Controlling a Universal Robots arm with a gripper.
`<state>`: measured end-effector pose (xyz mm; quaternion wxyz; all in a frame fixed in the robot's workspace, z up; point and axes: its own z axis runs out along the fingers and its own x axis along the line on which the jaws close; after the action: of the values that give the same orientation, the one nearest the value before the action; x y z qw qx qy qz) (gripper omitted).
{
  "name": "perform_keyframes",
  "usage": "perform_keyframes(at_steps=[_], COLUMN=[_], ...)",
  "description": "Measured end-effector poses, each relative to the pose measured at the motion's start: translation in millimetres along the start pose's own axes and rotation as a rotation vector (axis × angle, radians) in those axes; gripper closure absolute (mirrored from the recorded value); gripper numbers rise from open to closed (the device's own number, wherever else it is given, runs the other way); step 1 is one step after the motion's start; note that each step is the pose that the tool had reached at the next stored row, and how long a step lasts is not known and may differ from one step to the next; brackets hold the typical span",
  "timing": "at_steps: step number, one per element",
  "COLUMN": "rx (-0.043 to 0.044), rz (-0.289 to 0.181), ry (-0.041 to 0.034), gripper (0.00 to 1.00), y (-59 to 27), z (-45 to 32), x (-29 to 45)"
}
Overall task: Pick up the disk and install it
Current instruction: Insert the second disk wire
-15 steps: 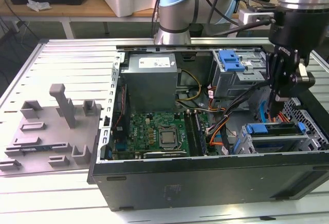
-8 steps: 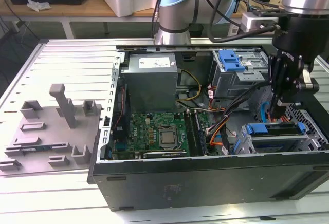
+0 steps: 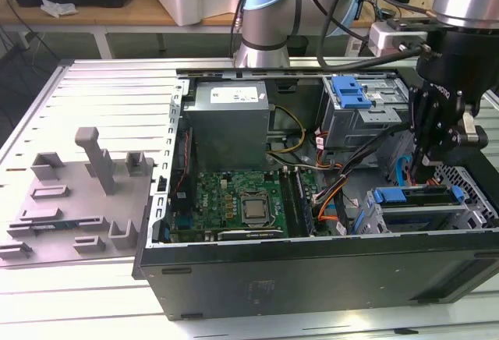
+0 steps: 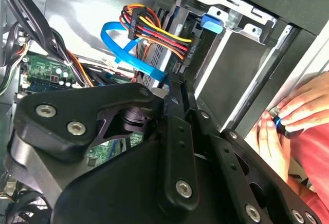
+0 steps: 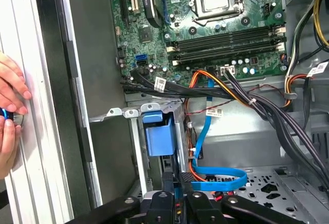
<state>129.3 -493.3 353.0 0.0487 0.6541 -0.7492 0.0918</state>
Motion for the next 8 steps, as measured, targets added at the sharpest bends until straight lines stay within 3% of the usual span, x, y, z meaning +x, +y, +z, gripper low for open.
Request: perform_keyframes(at_steps=[7, 8], rx=[-0.0008, -0.0014], rz=[0.0, 0.0], ry=[-0.0003, -0.0045], gripper=[0.84, 0.84], y=[-0.2, -0.4], z=[0.3, 0.6], x=[1.1, 2.8])
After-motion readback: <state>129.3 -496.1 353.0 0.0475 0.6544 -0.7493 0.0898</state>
